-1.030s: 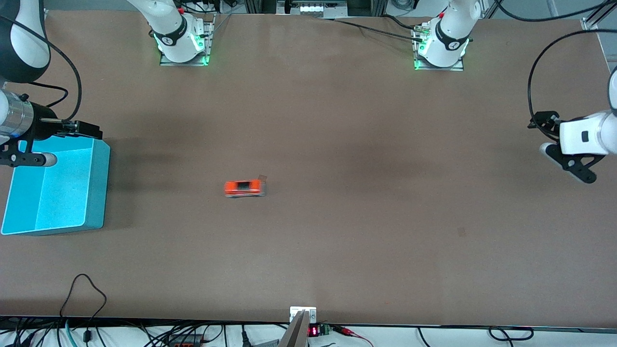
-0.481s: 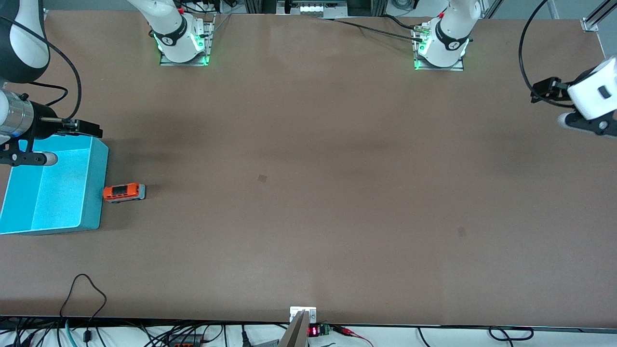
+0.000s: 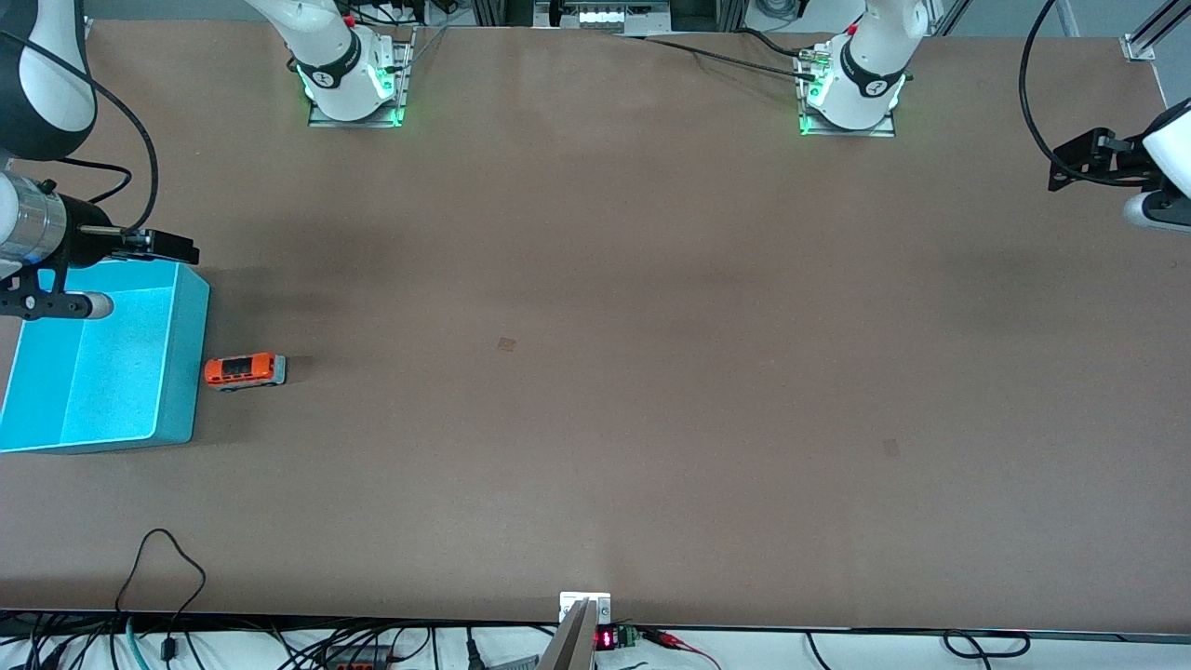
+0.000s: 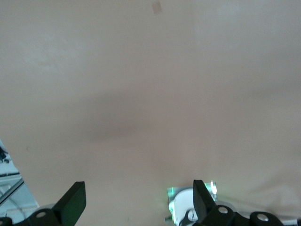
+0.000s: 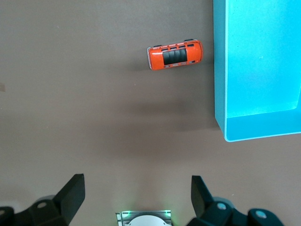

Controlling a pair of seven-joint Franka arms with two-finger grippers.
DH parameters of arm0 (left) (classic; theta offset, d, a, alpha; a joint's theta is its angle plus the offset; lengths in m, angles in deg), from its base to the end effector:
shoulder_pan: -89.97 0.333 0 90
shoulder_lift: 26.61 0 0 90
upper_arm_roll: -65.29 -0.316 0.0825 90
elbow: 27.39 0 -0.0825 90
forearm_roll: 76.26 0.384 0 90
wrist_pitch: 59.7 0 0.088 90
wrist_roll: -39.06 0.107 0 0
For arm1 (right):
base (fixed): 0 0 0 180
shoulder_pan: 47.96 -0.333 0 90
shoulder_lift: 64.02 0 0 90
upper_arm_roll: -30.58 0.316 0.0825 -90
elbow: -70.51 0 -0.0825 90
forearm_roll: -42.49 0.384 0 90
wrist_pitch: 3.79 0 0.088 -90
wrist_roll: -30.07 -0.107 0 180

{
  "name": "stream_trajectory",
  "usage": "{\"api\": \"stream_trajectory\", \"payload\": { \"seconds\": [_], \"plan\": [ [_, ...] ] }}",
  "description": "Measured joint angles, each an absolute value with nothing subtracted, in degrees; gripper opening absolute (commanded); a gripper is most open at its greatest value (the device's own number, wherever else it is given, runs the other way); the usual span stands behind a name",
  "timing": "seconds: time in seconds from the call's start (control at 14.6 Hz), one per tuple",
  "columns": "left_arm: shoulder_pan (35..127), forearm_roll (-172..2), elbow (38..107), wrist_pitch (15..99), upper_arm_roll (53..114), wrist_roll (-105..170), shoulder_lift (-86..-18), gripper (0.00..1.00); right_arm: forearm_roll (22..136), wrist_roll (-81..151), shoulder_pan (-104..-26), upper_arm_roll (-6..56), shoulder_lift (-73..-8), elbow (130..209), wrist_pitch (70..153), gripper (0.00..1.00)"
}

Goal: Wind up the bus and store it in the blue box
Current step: 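Lower the right gripper onto the bus beside the blue box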

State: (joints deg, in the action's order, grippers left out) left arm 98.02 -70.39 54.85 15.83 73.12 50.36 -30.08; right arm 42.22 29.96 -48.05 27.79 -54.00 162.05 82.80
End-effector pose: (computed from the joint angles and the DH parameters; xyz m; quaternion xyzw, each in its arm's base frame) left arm 0.5456 0.0176 0.6344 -0.9911 0.0880 0.0926 0.0373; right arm 0.5857 -0.0262 0.5077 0.9912 -0.0243 -0.1303 0.0037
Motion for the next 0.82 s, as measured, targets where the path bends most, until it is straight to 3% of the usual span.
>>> {"api": "stream_trajectory", "payload": {
  "seconds": [0.21,0.55,0.82],
  "plan": [
    [93.1,-74.5,58.6,23.3,66.9,43.9,-27.3,1.00,42.2,30.2,-48.1,28.2,-53.2,162.1,82.7,1.00],
    [90.3,-75.1,64.1,26.6,66.3,38.6,-24.6,1.00,42.2,39.8,-48.4,28.6,-52.7,165.8,83.6,1.00],
    [89.8,-75.1,64.6,26.4,66.1,38.3,-24.7,1.00,42.2,55.1,-46.3,30.5,-53.7,172.9,89.9,1.00]
  ]
}}
